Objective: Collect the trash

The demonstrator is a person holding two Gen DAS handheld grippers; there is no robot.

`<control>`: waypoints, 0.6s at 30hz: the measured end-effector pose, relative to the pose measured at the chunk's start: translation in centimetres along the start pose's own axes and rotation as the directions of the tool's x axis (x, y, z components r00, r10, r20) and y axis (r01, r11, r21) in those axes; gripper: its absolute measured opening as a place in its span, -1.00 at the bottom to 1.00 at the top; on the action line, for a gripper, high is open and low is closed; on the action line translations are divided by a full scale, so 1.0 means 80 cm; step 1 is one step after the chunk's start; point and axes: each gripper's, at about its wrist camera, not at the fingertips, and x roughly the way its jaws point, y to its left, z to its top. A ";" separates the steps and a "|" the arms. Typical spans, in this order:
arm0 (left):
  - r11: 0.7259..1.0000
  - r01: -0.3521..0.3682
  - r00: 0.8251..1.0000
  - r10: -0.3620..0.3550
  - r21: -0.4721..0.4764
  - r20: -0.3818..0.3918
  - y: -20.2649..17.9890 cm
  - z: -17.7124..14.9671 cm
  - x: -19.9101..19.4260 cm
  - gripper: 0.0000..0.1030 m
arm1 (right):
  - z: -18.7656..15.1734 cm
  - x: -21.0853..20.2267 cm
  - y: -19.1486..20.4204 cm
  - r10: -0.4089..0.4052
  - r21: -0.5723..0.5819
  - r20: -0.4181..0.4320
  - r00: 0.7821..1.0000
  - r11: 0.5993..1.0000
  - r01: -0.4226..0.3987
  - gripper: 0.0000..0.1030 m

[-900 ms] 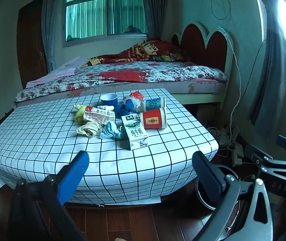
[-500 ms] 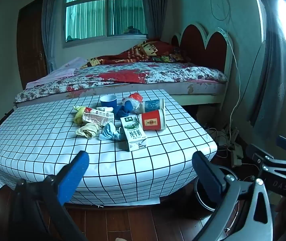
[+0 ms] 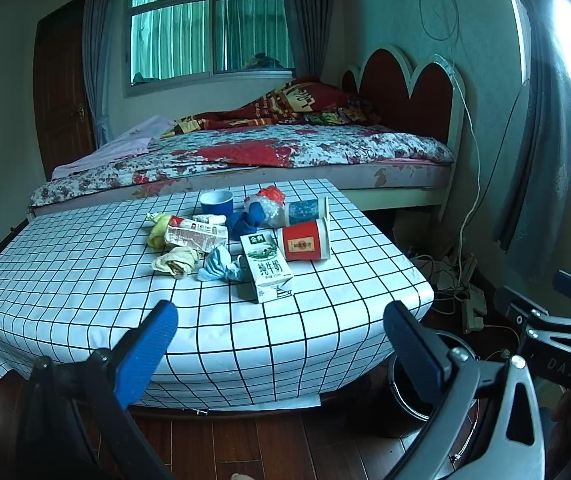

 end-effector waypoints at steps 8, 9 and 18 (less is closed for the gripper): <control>1.000 -0.001 1.000 0.001 0.003 0.003 0.000 -0.002 0.002 0.99 | 0.000 0.000 -0.001 0.000 0.000 0.000 1.000 1.000 0.000 0.98; 1.000 0.000 1.000 0.000 0.003 0.003 0.000 -0.001 0.002 0.99 | 0.001 0.000 -0.001 -0.001 0.000 0.000 1.000 1.000 0.001 0.98; 1.000 -0.003 1.000 0.002 0.003 0.006 0.001 -0.001 0.002 0.99 | 0.001 0.000 -0.001 -0.001 -0.001 0.003 1.000 1.000 0.001 0.98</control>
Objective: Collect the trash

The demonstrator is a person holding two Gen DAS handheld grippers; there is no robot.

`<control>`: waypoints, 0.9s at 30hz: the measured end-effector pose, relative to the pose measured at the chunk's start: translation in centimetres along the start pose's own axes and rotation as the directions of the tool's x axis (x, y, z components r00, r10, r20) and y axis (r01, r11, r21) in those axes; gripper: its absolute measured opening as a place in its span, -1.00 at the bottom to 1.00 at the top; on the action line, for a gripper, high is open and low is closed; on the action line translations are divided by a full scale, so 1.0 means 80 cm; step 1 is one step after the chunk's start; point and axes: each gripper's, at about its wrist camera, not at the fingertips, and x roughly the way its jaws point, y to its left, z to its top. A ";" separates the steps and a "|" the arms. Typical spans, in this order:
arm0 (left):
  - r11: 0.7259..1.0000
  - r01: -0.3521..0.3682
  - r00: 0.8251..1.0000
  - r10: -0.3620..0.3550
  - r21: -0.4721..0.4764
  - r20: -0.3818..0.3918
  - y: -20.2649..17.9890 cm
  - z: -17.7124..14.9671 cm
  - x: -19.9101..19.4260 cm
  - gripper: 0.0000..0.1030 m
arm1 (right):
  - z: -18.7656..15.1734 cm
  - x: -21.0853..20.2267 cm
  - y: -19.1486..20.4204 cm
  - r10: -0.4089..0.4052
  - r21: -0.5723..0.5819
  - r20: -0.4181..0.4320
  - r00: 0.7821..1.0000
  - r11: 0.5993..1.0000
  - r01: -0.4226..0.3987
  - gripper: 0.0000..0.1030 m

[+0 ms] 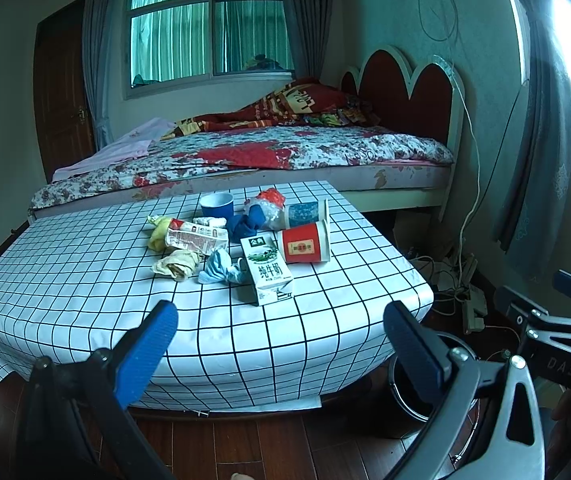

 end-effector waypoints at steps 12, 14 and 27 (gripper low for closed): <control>1.000 -0.006 1.000 0.006 -0.003 -0.002 0.001 -0.001 0.001 0.99 | 0.000 0.001 -0.001 0.000 0.002 -0.001 1.000 1.000 0.000 0.98; 1.000 -0.007 1.000 0.006 -0.003 -0.002 0.002 -0.003 0.001 0.99 | 0.000 0.001 -0.002 -0.001 0.003 -0.001 1.000 1.000 0.001 0.98; 1.000 -0.009 1.000 0.009 -0.005 -0.003 0.004 -0.007 0.002 0.99 | -0.004 0.002 -0.002 -0.002 0.004 -0.005 1.000 1.000 0.002 0.98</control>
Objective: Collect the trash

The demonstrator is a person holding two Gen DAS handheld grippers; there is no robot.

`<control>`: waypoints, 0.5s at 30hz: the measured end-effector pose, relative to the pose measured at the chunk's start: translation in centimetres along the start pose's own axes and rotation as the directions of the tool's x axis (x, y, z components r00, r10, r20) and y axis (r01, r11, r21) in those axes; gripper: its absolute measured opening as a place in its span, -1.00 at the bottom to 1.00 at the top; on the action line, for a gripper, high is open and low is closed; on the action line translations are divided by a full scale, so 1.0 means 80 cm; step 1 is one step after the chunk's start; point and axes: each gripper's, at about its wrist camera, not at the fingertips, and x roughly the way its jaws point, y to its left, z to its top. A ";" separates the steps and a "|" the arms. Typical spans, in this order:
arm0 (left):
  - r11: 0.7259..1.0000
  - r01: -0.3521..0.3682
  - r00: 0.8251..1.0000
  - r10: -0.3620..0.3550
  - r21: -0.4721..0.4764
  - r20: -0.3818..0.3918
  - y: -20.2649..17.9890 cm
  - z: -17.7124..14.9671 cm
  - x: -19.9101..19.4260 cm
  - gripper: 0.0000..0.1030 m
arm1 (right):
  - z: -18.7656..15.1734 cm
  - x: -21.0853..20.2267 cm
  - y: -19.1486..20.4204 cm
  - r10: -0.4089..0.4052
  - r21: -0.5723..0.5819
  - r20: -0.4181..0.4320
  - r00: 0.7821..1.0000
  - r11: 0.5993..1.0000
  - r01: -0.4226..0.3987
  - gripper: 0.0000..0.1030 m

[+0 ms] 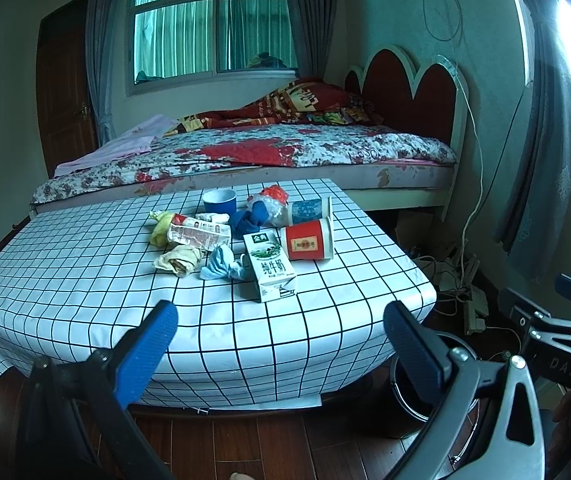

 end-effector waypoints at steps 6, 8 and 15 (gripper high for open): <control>1.000 -0.006 1.000 0.006 -0.001 -0.003 -0.001 -0.002 0.001 0.99 | -0.003 0.001 0.001 -0.001 0.000 -0.002 1.000 1.000 0.001 0.98; 1.000 -0.005 1.000 0.005 -0.002 -0.004 -0.001 -0.003 0.001 0.99 | -0.004 0.001 0.002 -0.002 0.000 -0.003 1.000 1.000 0.002 0.98; 1.000 -0.005 1.000 0.005 -0.004 -0.008 -0.001 -0.003 0.004 0.99 | -0.005 0.005 0.003 0.000 -0.001 -0.010 1.000 1.000 0.000 0.98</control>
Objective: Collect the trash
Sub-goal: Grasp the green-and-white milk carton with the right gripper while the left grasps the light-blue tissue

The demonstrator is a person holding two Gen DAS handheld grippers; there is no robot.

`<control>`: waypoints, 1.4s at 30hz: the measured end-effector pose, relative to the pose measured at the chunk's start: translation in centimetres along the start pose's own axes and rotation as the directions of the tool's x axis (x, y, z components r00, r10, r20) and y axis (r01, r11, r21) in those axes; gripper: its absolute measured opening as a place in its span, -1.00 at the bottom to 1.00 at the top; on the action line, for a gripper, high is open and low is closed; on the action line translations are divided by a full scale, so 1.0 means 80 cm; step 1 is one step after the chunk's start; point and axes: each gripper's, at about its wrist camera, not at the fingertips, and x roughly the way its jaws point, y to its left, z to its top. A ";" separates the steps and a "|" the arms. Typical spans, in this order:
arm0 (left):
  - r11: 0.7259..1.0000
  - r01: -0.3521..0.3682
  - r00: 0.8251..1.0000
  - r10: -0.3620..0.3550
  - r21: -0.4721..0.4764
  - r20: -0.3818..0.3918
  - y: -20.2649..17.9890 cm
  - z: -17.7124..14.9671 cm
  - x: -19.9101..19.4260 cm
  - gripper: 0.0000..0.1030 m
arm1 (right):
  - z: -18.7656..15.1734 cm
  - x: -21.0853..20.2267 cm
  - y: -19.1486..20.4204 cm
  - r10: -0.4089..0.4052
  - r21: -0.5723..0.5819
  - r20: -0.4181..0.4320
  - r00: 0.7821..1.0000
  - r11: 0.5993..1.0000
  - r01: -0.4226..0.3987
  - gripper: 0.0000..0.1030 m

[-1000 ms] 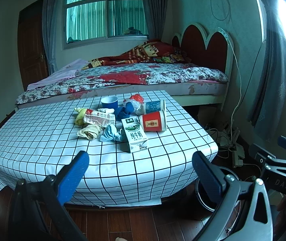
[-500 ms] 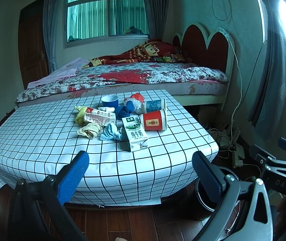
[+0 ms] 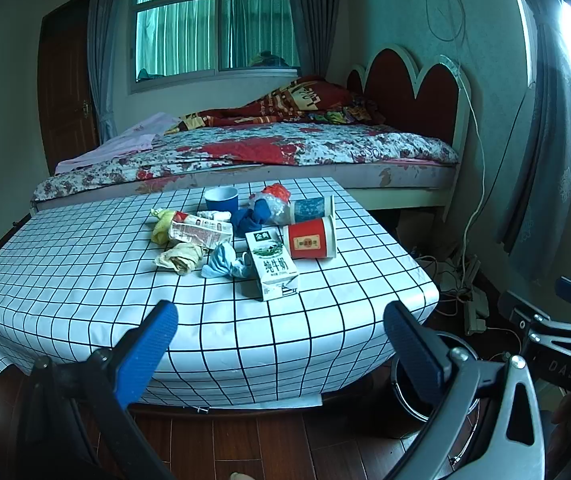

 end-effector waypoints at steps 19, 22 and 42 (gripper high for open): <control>0.990 -0.090 0.994 0.082 -0.105 -0.074 0.094 -0.018 0.053 0.99 | 0.006 0.064 0.072 0.224 -0.081 -0.049 0.973 0.970 -0.227 0.96; 0.986 -0.121 0.989 0.110 -0.112 -0.097 0.118 -0.021 0.072 0.98 | 0.013 0.091 0.104 0.269 -0.107 -0.064 0.961 0.956 -0.274 0.83; 0.988 -0.085 0.984 0.063 -0.129 -0.165 0.168 -0.010 0.211 0.56 | 0.045 0.279 0.245 0.367 -0.179 -0.228 0.902 0.895 -0.409 0.11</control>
